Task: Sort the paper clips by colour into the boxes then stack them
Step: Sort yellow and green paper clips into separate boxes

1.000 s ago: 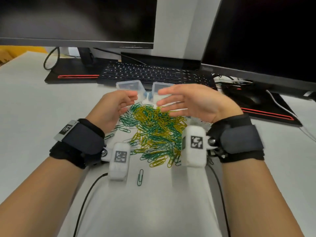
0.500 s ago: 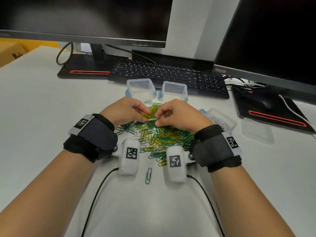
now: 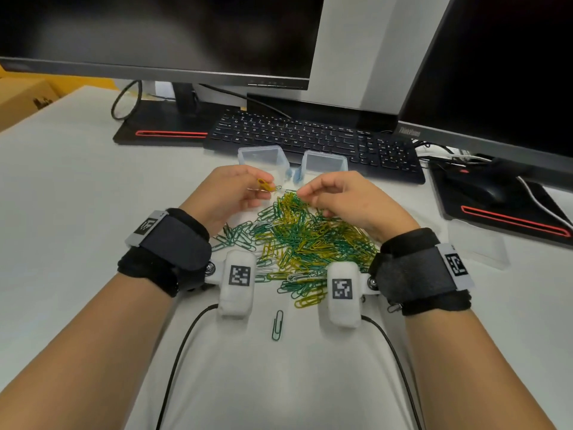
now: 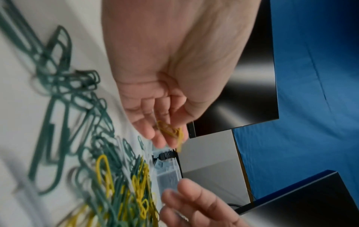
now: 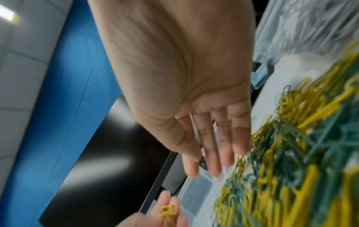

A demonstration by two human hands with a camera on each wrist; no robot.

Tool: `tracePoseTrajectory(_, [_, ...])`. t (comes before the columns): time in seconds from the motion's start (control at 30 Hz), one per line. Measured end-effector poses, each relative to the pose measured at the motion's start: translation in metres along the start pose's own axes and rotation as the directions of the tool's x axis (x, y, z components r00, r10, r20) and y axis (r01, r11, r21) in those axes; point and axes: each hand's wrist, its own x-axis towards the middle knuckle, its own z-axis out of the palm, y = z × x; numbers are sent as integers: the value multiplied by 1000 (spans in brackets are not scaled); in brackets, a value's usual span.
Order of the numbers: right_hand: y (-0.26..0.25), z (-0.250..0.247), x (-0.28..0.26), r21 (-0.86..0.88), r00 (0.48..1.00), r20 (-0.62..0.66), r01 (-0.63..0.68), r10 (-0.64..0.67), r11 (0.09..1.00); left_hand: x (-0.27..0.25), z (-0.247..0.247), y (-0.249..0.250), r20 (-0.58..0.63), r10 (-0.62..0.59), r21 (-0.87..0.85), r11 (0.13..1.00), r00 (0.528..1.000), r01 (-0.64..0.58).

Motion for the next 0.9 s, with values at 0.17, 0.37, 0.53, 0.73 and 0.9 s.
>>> tracePoseTrajectory(0.17, [-8,19,10,-10,979,-131,154,-154,988,1,-5,2,-169,-9,-53,999,986,0])
tracePoseTrajectory(0.37, [-36,35,31,-458,994,40,109,-102,882,3,-9,-1,-123,14,159,987,992,6])
tracePoseTrajectory(0.53, [-48,41,40,-689,987,157,141,-44,711,4,-7,-4,-63,49,350,936,997,-24])
tracePoseTrajectory(0.73, [-41,32,37,-639,990,137,98,-12,763,15,-18,-14,-240,62,374,927,969,34])
tracePoseTrajectory(0.9, [-44,31,32,-644,996,88,62,-7,762,14,-16,-14,-252,64,509,858,966,76])
